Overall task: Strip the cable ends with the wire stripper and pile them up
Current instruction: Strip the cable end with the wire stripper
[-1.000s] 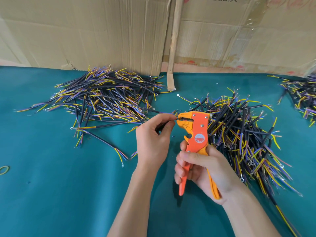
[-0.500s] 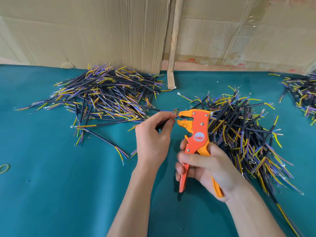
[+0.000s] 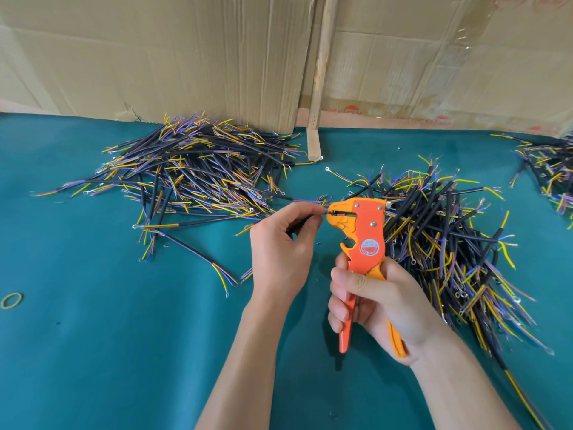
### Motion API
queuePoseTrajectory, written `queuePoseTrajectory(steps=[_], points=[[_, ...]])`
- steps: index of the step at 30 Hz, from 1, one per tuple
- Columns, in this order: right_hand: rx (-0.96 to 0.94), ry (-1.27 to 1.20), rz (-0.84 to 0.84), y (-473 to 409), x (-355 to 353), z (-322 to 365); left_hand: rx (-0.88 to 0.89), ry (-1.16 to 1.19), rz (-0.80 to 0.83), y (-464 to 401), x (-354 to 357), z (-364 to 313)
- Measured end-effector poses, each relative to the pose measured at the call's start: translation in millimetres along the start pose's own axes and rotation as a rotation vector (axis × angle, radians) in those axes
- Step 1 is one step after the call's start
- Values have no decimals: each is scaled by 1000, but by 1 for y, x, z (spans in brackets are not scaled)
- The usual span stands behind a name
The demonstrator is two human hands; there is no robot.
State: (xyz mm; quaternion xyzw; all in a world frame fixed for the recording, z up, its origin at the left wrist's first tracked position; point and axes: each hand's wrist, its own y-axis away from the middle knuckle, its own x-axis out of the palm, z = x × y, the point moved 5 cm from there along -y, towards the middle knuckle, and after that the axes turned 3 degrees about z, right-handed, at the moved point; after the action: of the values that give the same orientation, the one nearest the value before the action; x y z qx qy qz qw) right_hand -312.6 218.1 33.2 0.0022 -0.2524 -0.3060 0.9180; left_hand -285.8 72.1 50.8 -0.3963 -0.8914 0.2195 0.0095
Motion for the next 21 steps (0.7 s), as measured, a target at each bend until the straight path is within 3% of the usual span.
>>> queuePoseTrajectory(steps=[8,13,21], points=[[-1,-16,-60,0,2,-1,0,10,11,0,1,0],[-44,13,-197,-3,0,-4,-36,40,44,1,7,2],[-66,-179,35,-1,6,3,-39,59,-7,-2,0,2]])
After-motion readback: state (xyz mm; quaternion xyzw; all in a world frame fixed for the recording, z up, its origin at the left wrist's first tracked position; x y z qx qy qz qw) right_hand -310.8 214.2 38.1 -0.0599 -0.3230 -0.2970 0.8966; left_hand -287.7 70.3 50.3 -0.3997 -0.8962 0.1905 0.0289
